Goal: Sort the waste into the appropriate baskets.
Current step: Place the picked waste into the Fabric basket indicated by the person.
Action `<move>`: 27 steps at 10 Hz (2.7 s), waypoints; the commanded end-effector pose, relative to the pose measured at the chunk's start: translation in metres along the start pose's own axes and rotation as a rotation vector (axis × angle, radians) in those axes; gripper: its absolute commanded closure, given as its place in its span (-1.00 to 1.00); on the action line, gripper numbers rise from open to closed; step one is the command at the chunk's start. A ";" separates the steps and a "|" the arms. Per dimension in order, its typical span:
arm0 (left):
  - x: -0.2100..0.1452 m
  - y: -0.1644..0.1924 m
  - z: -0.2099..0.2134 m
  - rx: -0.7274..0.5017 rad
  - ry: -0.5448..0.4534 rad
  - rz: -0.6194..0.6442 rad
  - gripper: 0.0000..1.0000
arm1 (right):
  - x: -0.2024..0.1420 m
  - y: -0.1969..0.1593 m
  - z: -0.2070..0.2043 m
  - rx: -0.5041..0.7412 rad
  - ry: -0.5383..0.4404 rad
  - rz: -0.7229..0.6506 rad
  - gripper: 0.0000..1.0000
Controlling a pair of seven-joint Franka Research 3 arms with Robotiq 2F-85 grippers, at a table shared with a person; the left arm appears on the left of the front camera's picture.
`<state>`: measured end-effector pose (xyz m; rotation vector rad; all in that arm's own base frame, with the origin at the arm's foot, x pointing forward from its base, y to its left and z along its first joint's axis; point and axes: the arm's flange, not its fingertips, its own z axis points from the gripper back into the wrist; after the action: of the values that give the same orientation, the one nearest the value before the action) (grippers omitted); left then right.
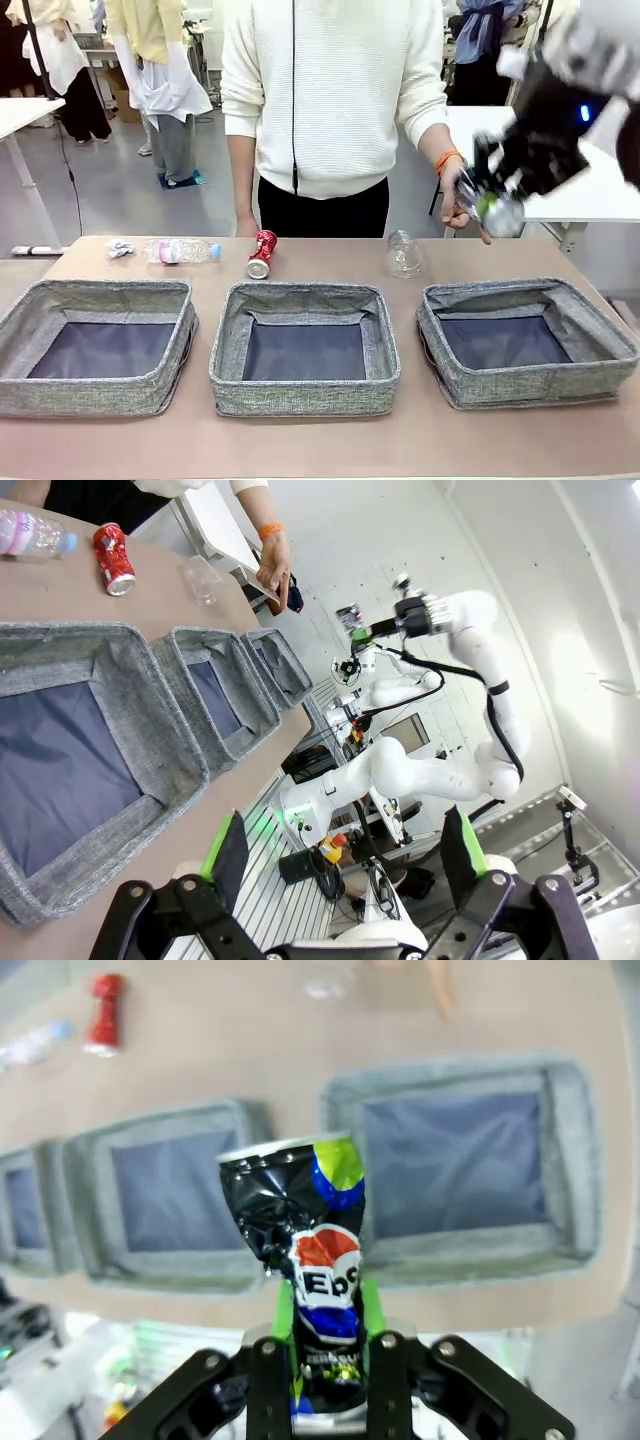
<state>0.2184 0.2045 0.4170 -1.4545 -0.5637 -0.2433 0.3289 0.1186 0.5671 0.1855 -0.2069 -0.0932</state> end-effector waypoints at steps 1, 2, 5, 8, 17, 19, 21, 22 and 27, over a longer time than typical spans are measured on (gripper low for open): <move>0.002 -0.002 -0.001 -0.017 -0.009 -0.020 -1.00 | -0.007 -0.041 -0.053 0.046 -0.007 -0.124 0.44; 0.002 -0.002 -0.001 -0.017 -0.009 -0.020 -1.00 | -0.008 -0.056 -0.079 0.034 0.029 -0.195 0.44; 0.002 -0.002 -0.001 -0.017 -0.009 -0.020 -1.00 | -0.009 -0.076 -0.116 0.022 0.081 -0.318 0.44; 0.002 -0.002 -0.001 -0.017 -0.009 -0.020 -1.00 | -0.003 -0.070 -0.120 0.015 0.095 -0.309 0.44; 0.002 -0.002 -0.001 -0.017 -0.009 -0.020 -1.00 | 0.001 -0.062 -0.120 0.079 0.100 -0.315 -1.00; 0.002 -0.002 -0.001 -0.017 -0.009 -0.020 -1.00 | 0.004 -0.049 -0.097 0.293 0.127 -0.251 -1.00; 0.002 -0.002 -0.001 -0.017 -0.009 -0.020 -1.00 | 0.012 -0.047 -0.048 0.773 0.238 -0.247 -1.00; 0.002 -0.002 -0.001 -0.017 -0.009 -0.020 -1.00 | 0.014 -0.061 -0.033 0.933 0.259 -0.259 -1.00; 0.002 -0.002 -0.001 -0.017 -0.009 -0.020 -1.00 | -0.036 -0.189 -0.102 1.149 0.188 -0.614 -1.00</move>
<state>0.2184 0.2046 0.4163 -1.4557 -0.5634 -0.2426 0.3225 -0.0475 0.4667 1.3410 0.0610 -0.5500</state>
